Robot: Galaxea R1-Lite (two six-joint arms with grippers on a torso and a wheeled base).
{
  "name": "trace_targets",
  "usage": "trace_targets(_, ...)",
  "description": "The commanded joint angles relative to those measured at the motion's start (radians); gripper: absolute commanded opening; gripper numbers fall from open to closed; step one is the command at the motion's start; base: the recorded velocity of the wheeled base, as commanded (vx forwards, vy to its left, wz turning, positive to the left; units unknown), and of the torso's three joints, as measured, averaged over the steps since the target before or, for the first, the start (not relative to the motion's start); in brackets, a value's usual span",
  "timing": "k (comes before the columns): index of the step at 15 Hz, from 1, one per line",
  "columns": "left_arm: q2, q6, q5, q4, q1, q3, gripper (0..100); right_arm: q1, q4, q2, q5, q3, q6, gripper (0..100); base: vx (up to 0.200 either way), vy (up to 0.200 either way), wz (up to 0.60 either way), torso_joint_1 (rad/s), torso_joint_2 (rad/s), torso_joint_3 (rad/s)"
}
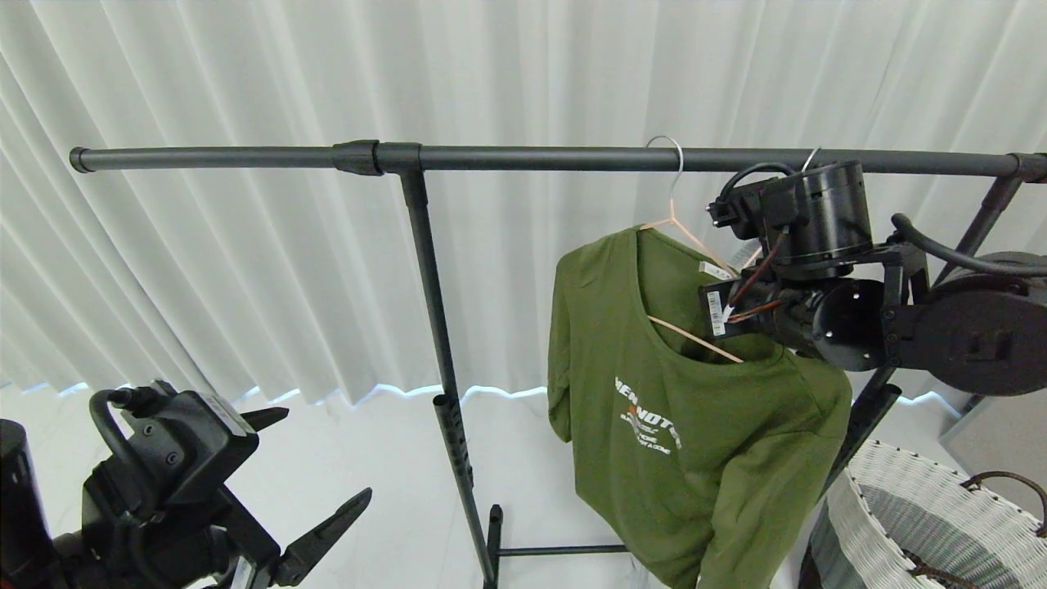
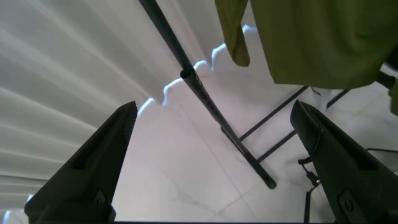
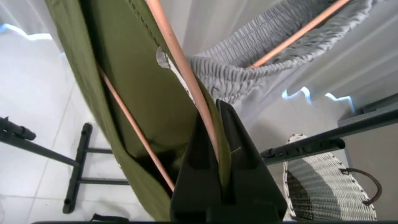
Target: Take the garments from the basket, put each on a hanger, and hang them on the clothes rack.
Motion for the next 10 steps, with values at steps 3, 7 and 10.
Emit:
trace_targets(3, -0.001, 0.0, 0.0, 0.0, -0.001, 0.0, 100, 0.006, 0.0, -0.003, -0.001, 0.0, 0.001, 100, 0.0, 0.0, 0.0, 0.0, 0.0, 0.0)
trace_targets(7, -0.016, -0.005, 0.002, 0.0, 0.005, 0.006, 100, 0.031, 0.002, -0.083, -0.001, 0.026, 0.004, 100, 0.0, 0.0, 0.0, 0.0, 0.0, 0.0)
trace_targets(10, -0.05, -0.009, 0.002, 0.0, 0.042, 0.029, 100, 0.066, 0.007, -0.227, 0.001, 0.12, 0.003, 100, 0.0, 0.0, 0.0, 0.0, 0.0, 0.0)
